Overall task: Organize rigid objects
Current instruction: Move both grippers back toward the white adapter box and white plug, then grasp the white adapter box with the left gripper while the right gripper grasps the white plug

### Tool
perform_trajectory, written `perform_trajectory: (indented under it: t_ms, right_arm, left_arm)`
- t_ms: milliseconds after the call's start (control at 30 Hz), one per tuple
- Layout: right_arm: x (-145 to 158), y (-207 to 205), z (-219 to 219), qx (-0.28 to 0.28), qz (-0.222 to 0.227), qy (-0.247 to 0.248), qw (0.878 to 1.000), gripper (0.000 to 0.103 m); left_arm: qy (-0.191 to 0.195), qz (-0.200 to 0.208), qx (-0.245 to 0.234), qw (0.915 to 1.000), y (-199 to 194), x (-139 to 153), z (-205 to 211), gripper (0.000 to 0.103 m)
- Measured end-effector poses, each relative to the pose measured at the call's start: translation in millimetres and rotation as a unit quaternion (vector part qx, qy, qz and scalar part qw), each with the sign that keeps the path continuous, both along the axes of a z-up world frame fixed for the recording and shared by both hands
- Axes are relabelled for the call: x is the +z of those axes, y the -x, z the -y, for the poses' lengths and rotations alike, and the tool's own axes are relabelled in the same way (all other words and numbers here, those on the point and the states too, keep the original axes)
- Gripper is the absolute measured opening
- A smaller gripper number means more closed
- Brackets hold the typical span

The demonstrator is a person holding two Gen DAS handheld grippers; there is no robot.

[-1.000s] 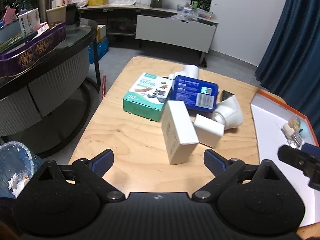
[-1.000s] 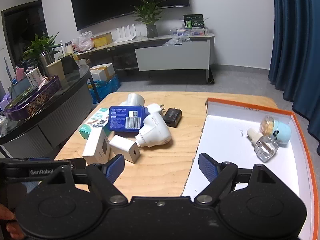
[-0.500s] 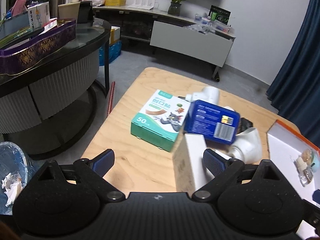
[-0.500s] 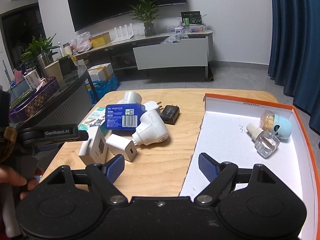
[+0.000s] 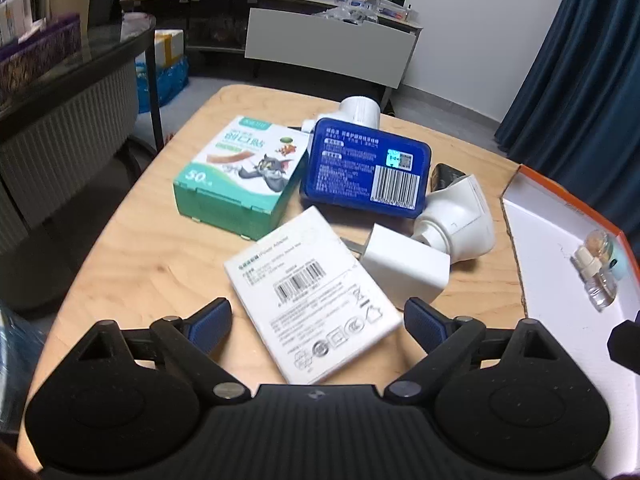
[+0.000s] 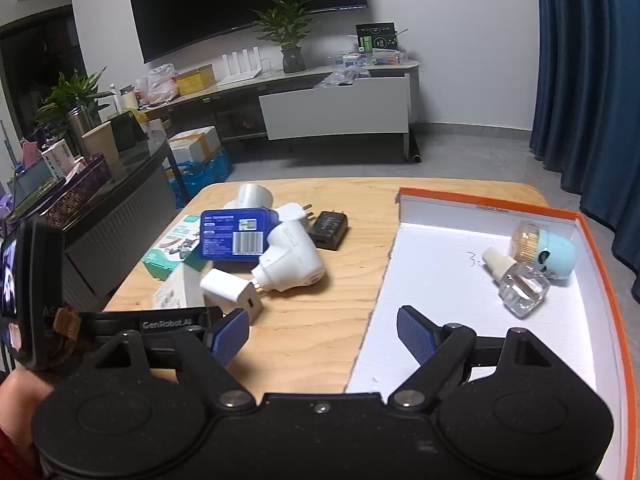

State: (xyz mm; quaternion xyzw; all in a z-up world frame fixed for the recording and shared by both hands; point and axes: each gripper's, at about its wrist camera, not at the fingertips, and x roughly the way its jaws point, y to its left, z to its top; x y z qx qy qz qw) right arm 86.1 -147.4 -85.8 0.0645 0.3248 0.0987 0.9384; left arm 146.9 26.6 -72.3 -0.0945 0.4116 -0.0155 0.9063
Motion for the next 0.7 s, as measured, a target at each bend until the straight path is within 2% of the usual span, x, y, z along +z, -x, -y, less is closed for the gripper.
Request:
perform_trajectory:
  t_ms: [233,433,567,700]
  right_arm:
    - [-3.4,-3.5,2.3,-0.001,-0.004,-0.008,1.0,0.096]
    - [-3.7,-1.7,-3.5,0.013,-0.004,0.0,1.0,0.096]
    - [-7.1,-5.8,-5.3,0.012,-0.012,-0.006,1.0,0.096]
    - [-7.3,-6.3,-15.8,0.033,-0.013,0.003,0.999,0.096]
  left_arm:
    - [0.0,-0.004,0.034,0.9994,0.7,1.4,-14.3,0.102]
    - [-0.047,-0.002,0.018,0.9987,7.9,2.1,-12.9,0.102]
    - [-0.009,0.004,0.034,0.9994,6.7,7.9,-24.3,0.103]
    - [-0.057,0.003,0.018,0.9982,-6.5,4.9,-8.5,0.103]
